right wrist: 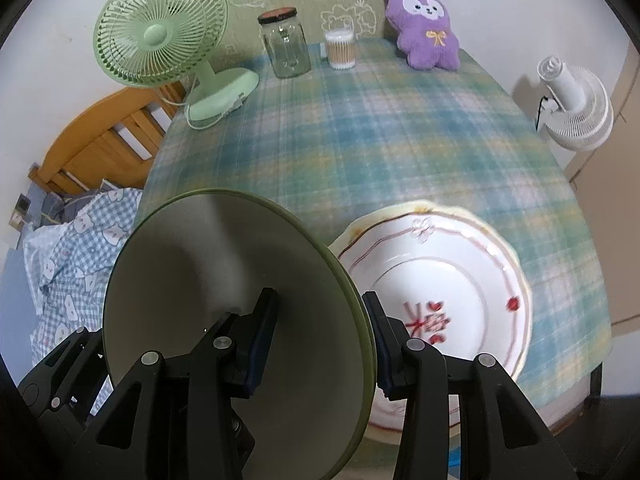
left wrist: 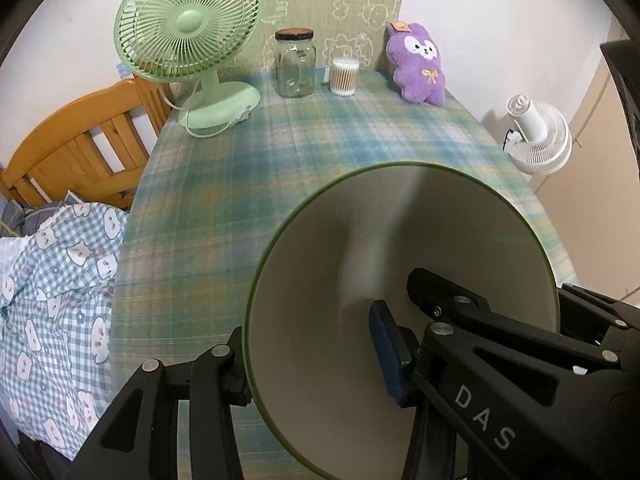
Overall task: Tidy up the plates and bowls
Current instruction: 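Carry the bowl stack over the plate stack and lower it onto the plates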
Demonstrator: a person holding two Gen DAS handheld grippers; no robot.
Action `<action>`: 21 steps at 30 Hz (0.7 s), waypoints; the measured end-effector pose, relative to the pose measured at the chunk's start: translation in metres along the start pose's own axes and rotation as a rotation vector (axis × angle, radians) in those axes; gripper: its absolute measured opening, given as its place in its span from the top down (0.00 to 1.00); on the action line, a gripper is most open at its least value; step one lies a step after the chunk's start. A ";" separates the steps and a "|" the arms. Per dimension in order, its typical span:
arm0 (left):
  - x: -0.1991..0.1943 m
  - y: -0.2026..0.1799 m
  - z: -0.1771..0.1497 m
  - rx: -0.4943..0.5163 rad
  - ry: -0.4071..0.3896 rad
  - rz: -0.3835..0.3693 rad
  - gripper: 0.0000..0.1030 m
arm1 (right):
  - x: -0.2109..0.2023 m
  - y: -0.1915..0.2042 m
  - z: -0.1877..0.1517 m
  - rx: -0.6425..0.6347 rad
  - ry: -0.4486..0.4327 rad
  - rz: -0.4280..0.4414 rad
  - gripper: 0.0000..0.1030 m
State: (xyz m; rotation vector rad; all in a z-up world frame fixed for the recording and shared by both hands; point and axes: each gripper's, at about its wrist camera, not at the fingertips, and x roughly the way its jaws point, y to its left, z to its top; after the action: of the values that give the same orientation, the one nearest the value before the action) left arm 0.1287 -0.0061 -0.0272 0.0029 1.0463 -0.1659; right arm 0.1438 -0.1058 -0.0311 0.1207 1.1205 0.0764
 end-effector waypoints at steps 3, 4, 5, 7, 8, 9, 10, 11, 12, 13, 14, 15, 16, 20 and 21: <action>-0.001 -0.012 0.003 -0.006 -0.006 0.003 0.54 | -0.004 -0.015 0.004 -0.004 -0.003 0.003 0.55; -0.001 -0.017 0.003 -0.007 -0.006 0.005 0.54 | -0.005 -0.019 0.005 -0.005 -0.002 0.004 0.55; -0.001 -0.022 0.004 -0.007 -0.007 0.007 0.54 | -0.006 -0.023 0.006 -0.007 -0.002 0.004 0.55; 0.001 -0.031 0.005 -0.011 -0.008 0.008 0.54 | -0.007 -0.031 0.008 -0.010 -0.002 0.004 0.55; 0.002 -0.036 0.006 -0.013 -0.008 0.008 0.54 | -0.008 -0.035 0.008 -0.010 -0.003 0.003 0.55; 0.003 -0.040 0.006 -0.014 -0.008 0.008 0.54 | -0.008 -0.039 0.009 -0.011 -0.002 0.002 0.55; 0.004 -0.045 0.007 -0.015 -0.007 0.007 0.54 | -0.009 -0.043 0.009 -0.012 -0.002 0.001 0.55; 0.004 -0.049 0.007 -0.016 -0.007 0.006 0.53 | -0.009 -0.047 0.010 -0.012 0.000 0.000 0.55; 0.005 -0.054 0.008 -0.018 -0.005 0.005 0.53 | -0.009 -0.053 0.011 -0.014 0.003 -0.001 0.55; 0.006 -0.057 0.008 -0.019 -0.004 0.005 0.54 | -0.009 -0.058 0.011 -0.015 0.004 -0.002 0.55; 0.007 -0.062 0.008 -0.021 -0.003 0.004 0.54 | -0.008 -0.061 0.011 -0.016 0.006 -0.004 0.55; 0.008 -0.066 0.008 -0.024 -0.001 0.003 0.54 | -0.008 -0.065 0.012 -0.017 0.007 -0.005 0.55; 0.010 -0.071 0.009 -0.026 0.001 0.002 0.54 | -0.008 -0.070 0.012 -0.018 0.009 -0.006 0.55; 0.017 -0.087 0.009 -0.035 0.010 -0.003 0.54 | -0.005 -0.086 0.012 -0.021 0.020 -0.012 0.55; 0.018 -0.090 0.009 -0.038 0.012 -0.004 0.54 | -0.004 -0.090 0.012 -0.022 0.024 -0.013 0.55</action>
State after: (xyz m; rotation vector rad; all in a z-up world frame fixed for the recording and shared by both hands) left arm 0.1329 -0.0979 -0.0314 -0.0326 1.0618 -0.1493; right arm 0.1526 -0.1966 -0.0344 0.0926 1.1442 0.0784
